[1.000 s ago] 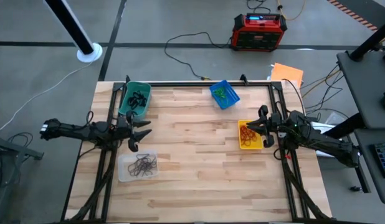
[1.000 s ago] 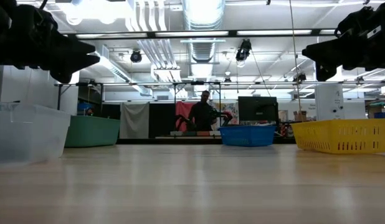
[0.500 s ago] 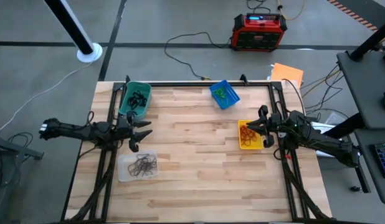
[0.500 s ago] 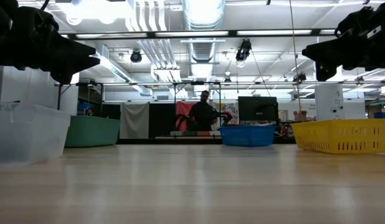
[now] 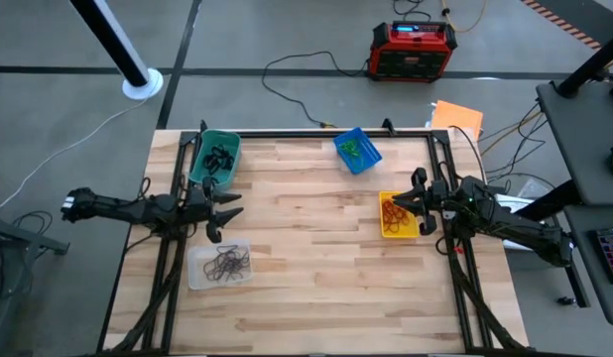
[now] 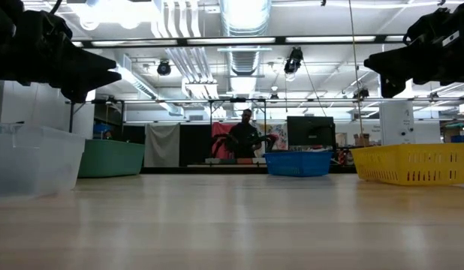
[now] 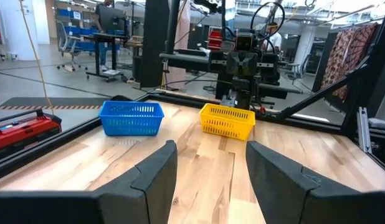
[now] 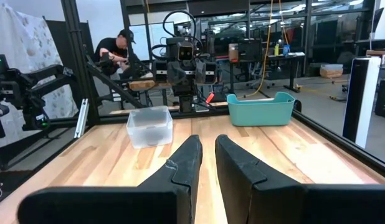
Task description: Sort rubber bands into baskets
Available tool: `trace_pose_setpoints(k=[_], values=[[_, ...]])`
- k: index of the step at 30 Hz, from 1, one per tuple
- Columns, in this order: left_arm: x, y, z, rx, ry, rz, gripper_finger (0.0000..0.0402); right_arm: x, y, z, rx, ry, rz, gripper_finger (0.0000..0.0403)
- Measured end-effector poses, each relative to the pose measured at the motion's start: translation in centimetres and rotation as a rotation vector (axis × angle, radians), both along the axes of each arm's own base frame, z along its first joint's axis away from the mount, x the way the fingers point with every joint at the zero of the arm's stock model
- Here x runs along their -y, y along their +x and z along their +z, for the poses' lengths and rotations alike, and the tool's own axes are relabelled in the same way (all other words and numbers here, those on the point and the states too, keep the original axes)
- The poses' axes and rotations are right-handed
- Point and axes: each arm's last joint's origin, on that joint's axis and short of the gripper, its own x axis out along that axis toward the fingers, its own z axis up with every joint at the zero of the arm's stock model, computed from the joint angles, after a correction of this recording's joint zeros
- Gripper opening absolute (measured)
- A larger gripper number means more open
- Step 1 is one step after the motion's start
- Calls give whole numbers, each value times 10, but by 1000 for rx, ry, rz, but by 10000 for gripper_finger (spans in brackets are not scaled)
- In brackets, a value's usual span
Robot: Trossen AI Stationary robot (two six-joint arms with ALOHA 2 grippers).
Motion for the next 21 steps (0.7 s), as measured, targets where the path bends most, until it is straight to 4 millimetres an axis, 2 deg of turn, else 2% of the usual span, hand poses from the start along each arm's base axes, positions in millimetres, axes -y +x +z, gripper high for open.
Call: trace_pose_setpoints(k=[21], values=[[0, 2, -3, -34, 5, 0, 175, 0, 0, 0, 0, 0, 0, 43]])
